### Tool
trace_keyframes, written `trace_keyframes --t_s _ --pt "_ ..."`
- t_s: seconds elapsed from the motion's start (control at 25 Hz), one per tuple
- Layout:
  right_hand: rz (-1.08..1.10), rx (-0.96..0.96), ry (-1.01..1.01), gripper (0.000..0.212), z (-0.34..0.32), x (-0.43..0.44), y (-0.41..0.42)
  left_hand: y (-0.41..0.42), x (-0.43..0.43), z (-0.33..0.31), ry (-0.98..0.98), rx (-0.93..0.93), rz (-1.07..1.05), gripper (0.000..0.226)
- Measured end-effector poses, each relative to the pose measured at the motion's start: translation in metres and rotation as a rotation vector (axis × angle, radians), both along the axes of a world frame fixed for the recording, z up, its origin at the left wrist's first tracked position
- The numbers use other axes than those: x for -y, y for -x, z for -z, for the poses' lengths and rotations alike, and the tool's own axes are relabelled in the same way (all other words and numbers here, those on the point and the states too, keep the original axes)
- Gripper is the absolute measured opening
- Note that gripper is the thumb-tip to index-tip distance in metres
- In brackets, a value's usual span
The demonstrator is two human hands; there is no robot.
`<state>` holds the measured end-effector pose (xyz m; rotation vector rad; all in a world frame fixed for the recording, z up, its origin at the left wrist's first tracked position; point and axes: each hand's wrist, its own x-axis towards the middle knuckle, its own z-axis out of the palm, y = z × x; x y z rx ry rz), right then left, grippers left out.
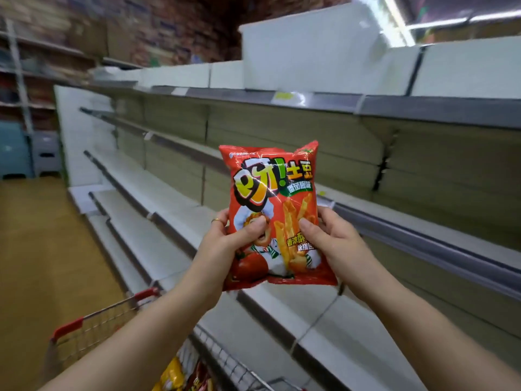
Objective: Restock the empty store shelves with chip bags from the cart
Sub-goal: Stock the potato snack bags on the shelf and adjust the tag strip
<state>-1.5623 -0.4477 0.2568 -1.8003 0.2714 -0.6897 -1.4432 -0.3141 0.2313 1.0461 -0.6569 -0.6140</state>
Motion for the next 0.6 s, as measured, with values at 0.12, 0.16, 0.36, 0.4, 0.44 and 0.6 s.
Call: trace_keyframes --t_s 0.12,0.16,0.36,0.4,0.44,0.6 --pt "0.177 0.018 0.034 0.039 -0.012 0.022 0.075 0.056 0.040 -0.020 -0.002 0.025 0.166 0.058" --pt "0.225 0.029 0.026 0.041 -0.017 0.027 0.103 0.077 0.053 -0.026 -0.003 0.030 0.210 0.051" --pt "0.588 -0.020 0.195 0.048 -0.034 0.050 0.242 0.187 0.124 -0.056 -0.098 0.091 0.498 0.034" --pt "0.679 -0.016 0.247 0.048 -0.035 0.056 0.267 0.207 0.139 -0.060 -0.116 0.095 0.538 0.031" --pt "0.752 -0.004 0.284 0.043 -0.036 0.063 0.288 0.224 0.153 -0.064 -0.127 0.092 0.568 0.030" --pt "0.865 -0.129 0.421 0.055 -0.039 0.085 0.346 0.279 0.203 -0.077 -0.160 0.111 0.618 0.053"
